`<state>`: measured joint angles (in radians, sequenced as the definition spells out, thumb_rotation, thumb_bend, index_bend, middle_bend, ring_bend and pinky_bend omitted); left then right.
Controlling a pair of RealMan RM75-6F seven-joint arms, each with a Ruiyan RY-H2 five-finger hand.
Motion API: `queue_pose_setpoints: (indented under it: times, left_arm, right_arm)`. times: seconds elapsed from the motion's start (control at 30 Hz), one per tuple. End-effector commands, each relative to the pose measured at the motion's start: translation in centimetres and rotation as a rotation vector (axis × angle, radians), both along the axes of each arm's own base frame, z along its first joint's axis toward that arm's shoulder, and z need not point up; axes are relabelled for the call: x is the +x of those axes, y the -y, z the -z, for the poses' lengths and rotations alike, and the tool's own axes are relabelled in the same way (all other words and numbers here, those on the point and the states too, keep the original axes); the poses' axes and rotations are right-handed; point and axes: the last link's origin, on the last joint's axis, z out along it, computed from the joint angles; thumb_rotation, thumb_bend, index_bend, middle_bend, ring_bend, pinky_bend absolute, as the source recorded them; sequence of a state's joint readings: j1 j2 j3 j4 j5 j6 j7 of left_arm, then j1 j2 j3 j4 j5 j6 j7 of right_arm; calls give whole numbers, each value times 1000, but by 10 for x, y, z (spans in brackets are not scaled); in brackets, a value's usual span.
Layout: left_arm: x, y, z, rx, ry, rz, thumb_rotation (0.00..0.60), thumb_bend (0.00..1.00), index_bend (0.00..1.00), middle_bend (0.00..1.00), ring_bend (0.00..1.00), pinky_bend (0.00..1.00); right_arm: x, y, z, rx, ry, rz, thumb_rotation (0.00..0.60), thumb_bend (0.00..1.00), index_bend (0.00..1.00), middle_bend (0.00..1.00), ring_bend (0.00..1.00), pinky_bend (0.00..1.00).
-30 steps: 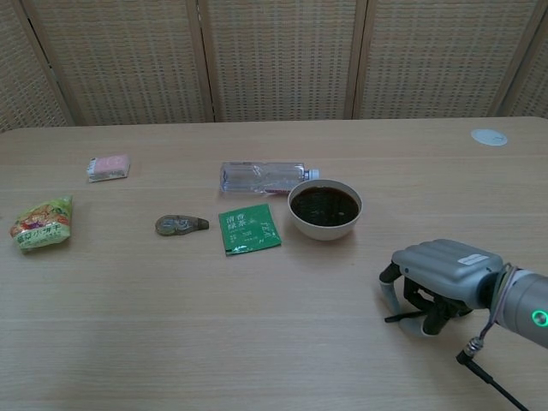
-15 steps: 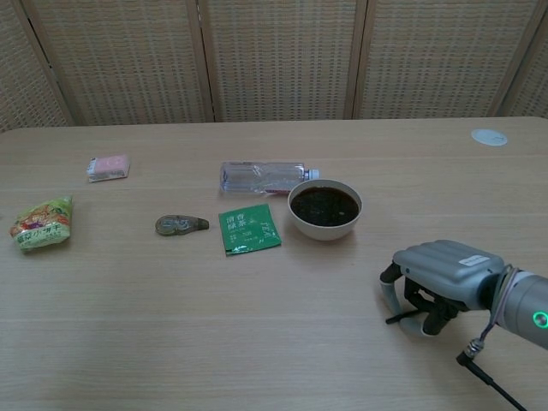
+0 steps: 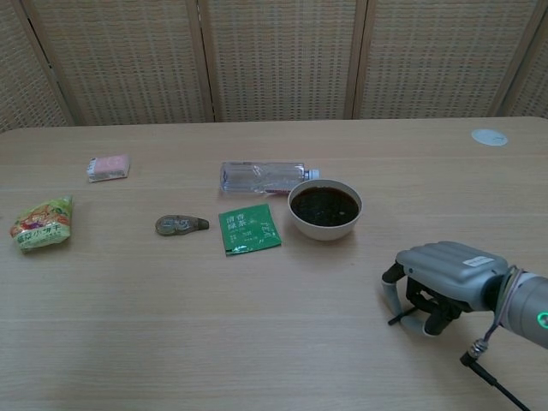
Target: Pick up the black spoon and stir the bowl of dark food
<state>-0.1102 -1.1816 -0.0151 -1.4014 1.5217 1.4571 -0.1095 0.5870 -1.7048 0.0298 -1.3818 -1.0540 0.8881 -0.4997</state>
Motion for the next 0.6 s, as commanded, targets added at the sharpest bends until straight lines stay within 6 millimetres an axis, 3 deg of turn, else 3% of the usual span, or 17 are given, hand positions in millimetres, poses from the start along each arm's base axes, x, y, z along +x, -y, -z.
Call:
queue_pose_setpoints:
  times: [0.03,0.6]
  left_arm:
    - [0,0,0,-2,0,-1,600,392,0,0,0,0]
    - [1,0,0,-1,-1,1,600,392,0,0,0,0]
  right_arm:
    - [0,0,-1,-2,3,1,600,652,599,947,964,1000]
    - [6,4,-19,-27,60,2,600,691,624,948,967,1000]
